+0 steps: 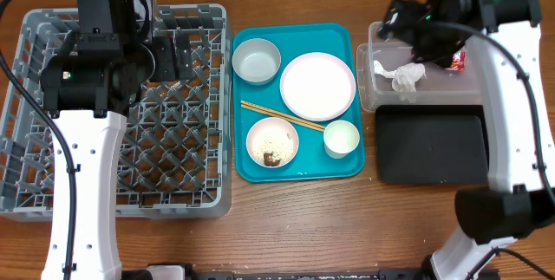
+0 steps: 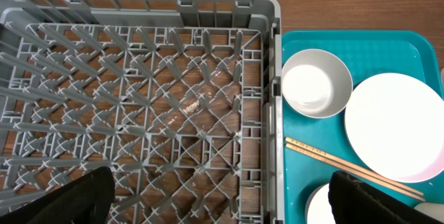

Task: Sort waste into correct bins and load items into the dishwasher
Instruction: 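Carry the wrapper and tissue right and drop them into the clear bin, then move the right gripper to the pink rice bowl and grip its rim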

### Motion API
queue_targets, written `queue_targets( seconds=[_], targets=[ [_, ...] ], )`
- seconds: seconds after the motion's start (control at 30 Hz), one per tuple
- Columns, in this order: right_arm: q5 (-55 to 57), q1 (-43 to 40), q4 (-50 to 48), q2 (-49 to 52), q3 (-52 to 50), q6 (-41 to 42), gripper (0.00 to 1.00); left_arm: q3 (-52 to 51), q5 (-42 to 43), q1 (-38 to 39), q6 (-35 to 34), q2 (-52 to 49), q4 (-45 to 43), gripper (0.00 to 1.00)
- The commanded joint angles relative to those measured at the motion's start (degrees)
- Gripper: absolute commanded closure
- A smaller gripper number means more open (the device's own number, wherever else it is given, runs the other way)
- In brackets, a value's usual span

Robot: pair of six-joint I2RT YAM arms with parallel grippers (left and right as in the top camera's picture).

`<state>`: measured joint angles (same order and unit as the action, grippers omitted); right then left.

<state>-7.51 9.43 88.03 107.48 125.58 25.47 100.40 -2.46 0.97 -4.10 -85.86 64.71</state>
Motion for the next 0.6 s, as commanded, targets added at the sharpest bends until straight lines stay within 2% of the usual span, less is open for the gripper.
queue_targets(
  seconds=[0.0,0.2,0.37,0.57],
  targets=[
    [-1.6,5.09,0.61,0.66,-1.68,-1.31,0.11,1.44,-0.7,-0.31,0.68,-0.11,-0.22,0.0],
    [-0.09,12.07,-2.47,0.74,-10.49,-1.22,0.13,1.44,-0.7,-0.31,0.68,-0.11,-0.22,0.0],
    [0.42,12.74,-4.31,0.76,-16.59,-1.31,0.19,1.44,-0.7,-0.31,0.68,-0.11,-0.22,0.0],
    [2.51,12.74,-2.49,0.61,-17.18,-1.27,0.2,1.44,-0.7,-0.31,0.66,-0.11,-0.22,0.0]
  ],
)
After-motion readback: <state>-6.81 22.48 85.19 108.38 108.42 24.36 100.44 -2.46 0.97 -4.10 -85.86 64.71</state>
